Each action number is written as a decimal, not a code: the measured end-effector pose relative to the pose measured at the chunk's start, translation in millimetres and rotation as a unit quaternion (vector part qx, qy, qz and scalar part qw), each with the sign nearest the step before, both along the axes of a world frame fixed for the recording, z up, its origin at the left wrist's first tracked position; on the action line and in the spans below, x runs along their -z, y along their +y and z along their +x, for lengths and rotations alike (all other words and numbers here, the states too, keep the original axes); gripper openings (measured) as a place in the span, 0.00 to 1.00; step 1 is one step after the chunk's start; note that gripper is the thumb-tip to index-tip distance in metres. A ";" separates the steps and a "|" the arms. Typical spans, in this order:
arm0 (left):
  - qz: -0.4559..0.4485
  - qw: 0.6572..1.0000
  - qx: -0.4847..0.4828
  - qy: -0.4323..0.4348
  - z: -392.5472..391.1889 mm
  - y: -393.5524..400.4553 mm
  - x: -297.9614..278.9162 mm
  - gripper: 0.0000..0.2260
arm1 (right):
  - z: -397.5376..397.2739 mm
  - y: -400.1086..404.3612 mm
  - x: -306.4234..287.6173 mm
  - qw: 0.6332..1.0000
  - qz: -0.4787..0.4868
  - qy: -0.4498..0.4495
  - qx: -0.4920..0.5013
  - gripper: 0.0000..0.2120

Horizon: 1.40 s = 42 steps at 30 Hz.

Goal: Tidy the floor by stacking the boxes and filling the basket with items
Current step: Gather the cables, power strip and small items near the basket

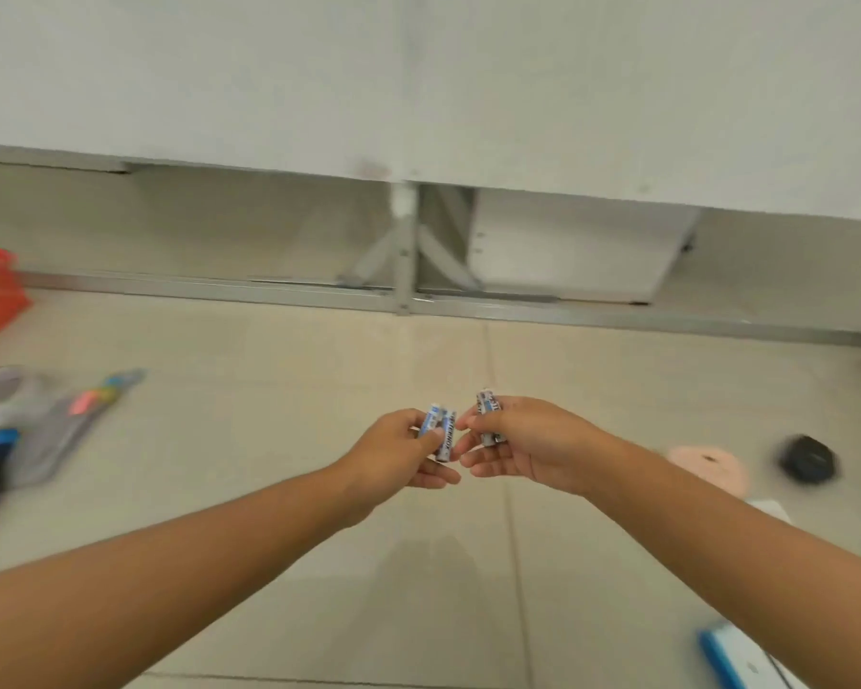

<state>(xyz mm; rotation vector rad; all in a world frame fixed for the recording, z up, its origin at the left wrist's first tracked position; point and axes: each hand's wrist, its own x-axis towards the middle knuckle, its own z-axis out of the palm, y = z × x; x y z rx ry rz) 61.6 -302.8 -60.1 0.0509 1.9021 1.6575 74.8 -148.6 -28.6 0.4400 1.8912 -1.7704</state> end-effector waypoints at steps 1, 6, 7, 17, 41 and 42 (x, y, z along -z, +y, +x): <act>0.007 1.000 -0.016 0.007 -4.0 -19.9 1.8 0.10 | -7.2 -24.9 -2.7 1.000 0.006 0.009 -0.012 0.06; 0.023 0.993 -0.112 0.006 -29.4 -117.3 33.2 0.12 | -24.2 -130.6 -3.2 0.996 0.013 0.012 -0.088 0.10; 0.020 0.991 -0.136 0.004 -34.4 -135.0 41.0 0.11 | -28.0 -145.8 0.6 0.996 0.018 0.005 -0.091 0.09; -0.092 0.921 -0.378 0.032 -90.8 -320.1 88.3 0.06 | -98.8 -310.9 57.3 0.994 0.043 -0.073 -0.070 0.05; -0.326 0.861 -0.371 0.123 -73.7 -484.4 143.9 0.09 | -132.1 -520.9 112.0 0.981 -0.025 -0.135 -0.137 0.15; -0.321 0.862 -0.371 0.130 -73.3 -487.0 145.2 0.09 | -131.9 -522.0 110.9 0.981 -0.019 -0.133 -0.141 0.15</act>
